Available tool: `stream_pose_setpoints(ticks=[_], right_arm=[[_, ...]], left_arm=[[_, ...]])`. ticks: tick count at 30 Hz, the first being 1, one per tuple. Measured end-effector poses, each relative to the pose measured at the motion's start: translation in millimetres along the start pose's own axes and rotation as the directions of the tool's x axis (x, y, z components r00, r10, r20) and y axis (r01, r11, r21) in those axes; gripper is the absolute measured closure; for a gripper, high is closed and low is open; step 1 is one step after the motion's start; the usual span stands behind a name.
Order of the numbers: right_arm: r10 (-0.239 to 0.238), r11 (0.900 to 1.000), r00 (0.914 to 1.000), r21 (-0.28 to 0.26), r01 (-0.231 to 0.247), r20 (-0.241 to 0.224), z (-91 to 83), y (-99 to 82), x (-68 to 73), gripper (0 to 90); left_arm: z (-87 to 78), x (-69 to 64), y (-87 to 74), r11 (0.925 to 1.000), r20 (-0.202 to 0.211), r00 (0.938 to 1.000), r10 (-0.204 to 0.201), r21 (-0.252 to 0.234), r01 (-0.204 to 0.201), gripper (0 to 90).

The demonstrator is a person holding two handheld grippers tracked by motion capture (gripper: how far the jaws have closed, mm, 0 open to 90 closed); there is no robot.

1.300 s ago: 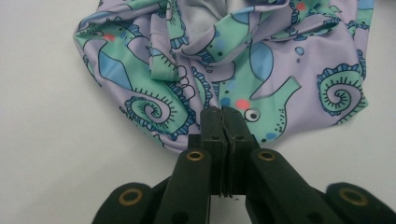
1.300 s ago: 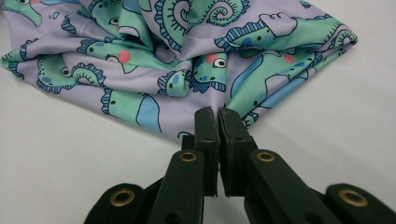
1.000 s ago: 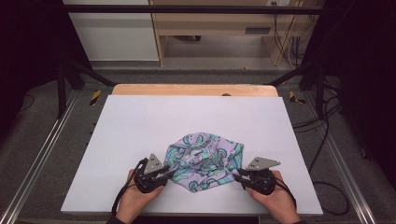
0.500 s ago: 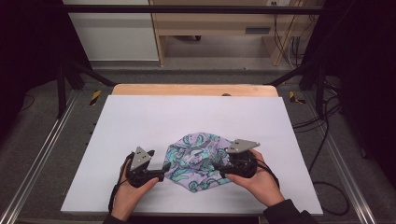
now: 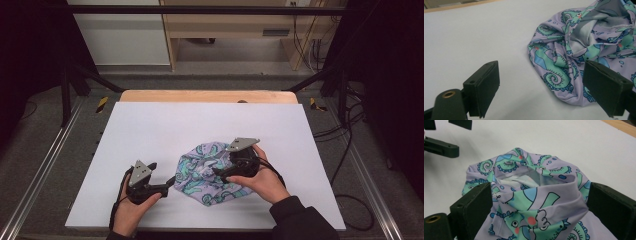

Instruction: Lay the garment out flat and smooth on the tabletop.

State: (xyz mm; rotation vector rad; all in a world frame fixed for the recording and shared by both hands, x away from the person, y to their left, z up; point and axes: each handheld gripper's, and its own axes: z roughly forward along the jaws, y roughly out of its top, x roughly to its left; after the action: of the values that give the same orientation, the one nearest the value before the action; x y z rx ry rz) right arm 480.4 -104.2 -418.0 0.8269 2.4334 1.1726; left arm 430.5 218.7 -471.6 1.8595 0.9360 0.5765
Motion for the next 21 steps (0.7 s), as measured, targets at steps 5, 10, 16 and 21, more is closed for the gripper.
stream_pose_setpoints(ticks=[5,10,16,21], right_arm=[[-0.043,0.9982,0.9990,0.041,0.043,0.007,7.8,-1.9,8.5,8.1],[-0.084,0.9943,0.9964,0.066,0.084,0.005,15.9,-3.3,18.9,13.2],[-0.138,0.9837,0.9900,0.121,0.133,0.031,32.5,-11.9,32.1,26.6],[-0.140,0.9819,0.9901,0.131,0.137,0.012,35.8,-13.6,33.0,59.2]], left_arm=[[-0.8,1.6,-0.6,1.0000,0.000,1.0000,-0.009,-0.001,0.009,14.0],[-0.8,1.4,-0.5,0.9999,0.002,0.9999,-0.010,0.001,0.010,13.9],[-0.5,-0.1,-0.3,0.9999,0.009,0.9999,-0.009,0.006,0.009,14.0],[0.5,-2.1,-0.2,0.9999,0.017,0.9998,-0.006,0.011,0.006,14.3]])
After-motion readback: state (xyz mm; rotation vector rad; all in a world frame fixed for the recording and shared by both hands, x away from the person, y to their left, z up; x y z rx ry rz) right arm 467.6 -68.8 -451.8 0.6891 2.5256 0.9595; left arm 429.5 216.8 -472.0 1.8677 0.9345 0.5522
